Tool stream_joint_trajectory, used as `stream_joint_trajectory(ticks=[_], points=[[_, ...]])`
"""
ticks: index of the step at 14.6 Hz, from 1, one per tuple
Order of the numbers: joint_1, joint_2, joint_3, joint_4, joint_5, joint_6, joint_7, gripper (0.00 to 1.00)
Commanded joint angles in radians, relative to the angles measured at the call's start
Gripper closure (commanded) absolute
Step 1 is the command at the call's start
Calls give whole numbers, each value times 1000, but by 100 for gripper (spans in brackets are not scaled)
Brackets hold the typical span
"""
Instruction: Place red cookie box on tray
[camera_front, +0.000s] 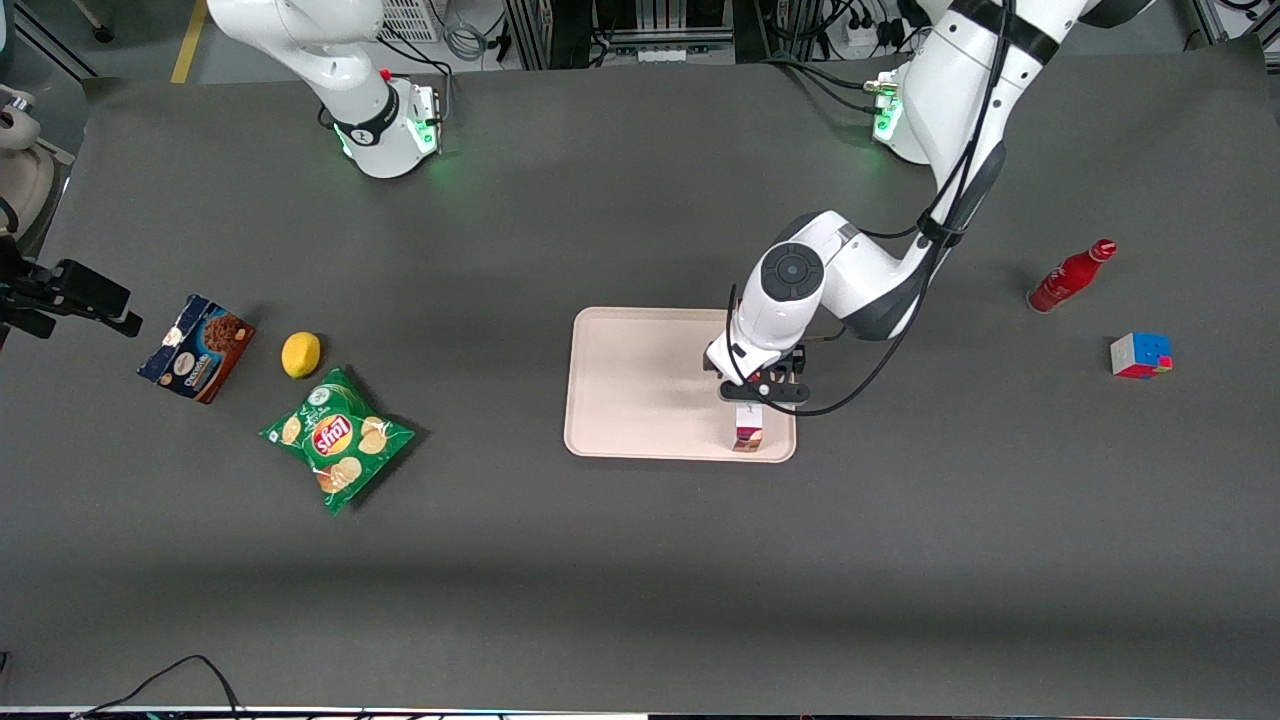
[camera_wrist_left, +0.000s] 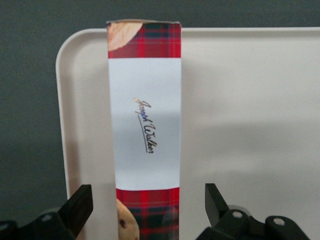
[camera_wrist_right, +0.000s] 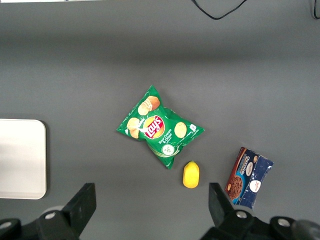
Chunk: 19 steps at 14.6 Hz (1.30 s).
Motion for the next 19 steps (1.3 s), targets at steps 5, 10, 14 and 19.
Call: stream_joint_trajectory(ticks=[5,10,14,19], points=[[-5,-42,-4,167,15,-238,-18,0],[17,-219,32,273,-99,-561,194,0],[18,-367,130,275,-129,-689,341,0],[15,-447,380,265,-192,-735,684,0]])
